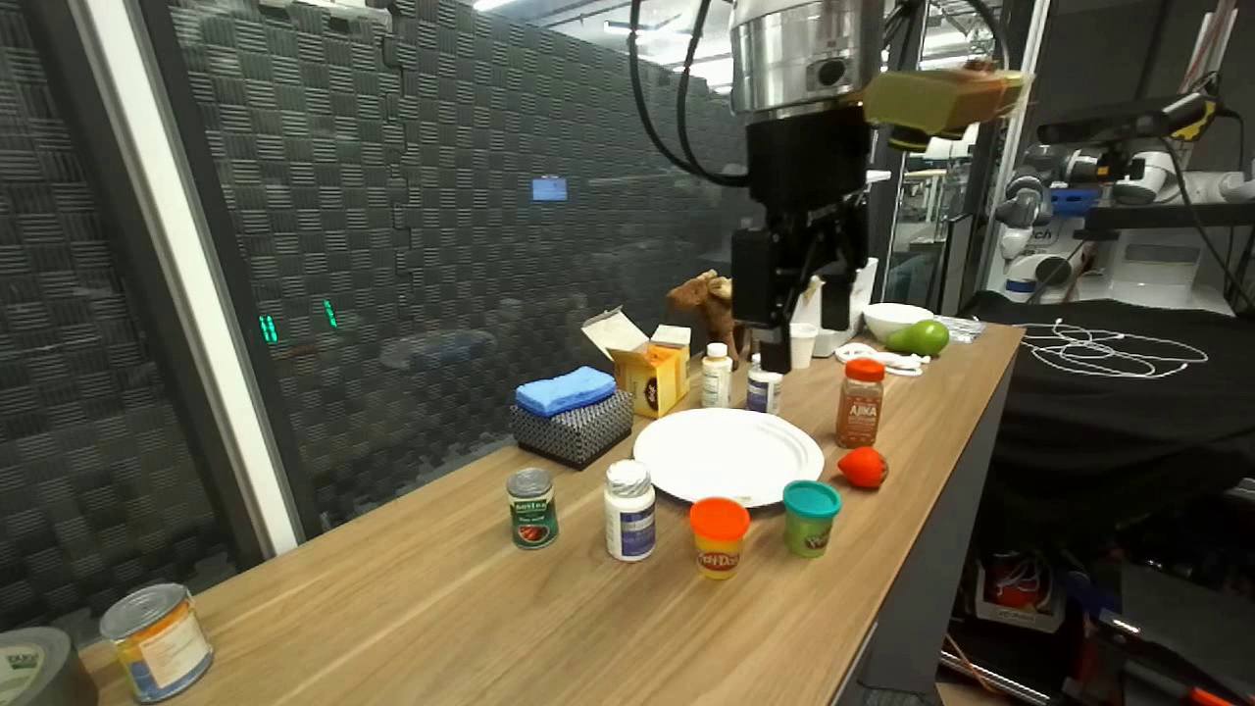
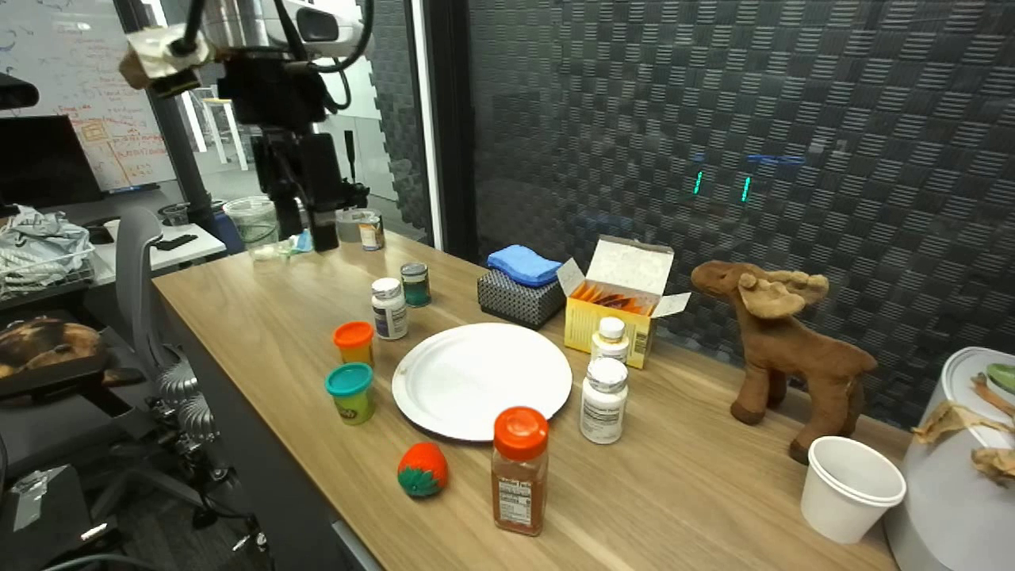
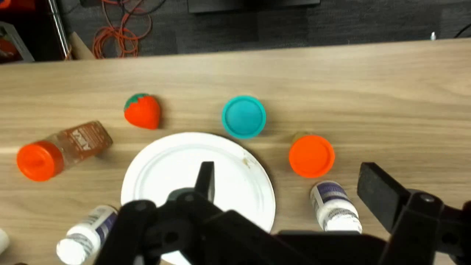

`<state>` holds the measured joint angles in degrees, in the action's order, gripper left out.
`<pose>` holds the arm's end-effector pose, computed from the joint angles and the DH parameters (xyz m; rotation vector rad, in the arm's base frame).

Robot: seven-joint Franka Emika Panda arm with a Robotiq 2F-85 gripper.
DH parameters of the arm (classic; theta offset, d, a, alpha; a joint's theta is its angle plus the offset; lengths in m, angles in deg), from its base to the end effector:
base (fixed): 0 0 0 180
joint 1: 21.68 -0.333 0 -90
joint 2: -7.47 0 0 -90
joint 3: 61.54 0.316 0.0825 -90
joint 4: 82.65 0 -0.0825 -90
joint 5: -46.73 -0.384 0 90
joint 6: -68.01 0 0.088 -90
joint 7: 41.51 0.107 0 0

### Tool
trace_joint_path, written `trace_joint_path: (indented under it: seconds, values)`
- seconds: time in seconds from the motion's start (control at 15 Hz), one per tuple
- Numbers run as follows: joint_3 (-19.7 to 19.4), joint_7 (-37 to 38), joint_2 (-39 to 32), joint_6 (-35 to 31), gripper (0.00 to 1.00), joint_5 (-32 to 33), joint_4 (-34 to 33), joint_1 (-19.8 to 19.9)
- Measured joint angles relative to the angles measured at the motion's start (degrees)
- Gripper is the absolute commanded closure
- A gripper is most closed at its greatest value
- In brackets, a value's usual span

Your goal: Pick up all the objects surrounding the white plate and arrange them on the plate

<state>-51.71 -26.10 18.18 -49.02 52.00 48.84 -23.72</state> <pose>0.4662 0.0942 0.4197 3.0156 -0.0319 -0.0613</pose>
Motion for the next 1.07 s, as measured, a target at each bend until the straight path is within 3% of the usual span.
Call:
trace_joint_path:
  seconds: [0.33,0.73,1.07]
  values:
    - [1.2,-0.1,-11.2,-5.3,0.00,1.4,-9.4,-3.6]
    - [1.4,-2.9,-27.3,-5.9,0.00,3.1,-22.7,-8.9]
    - [-0.4,-3.3,-35.2,-6.2,0.00,5.1,-30.5,-10.9]
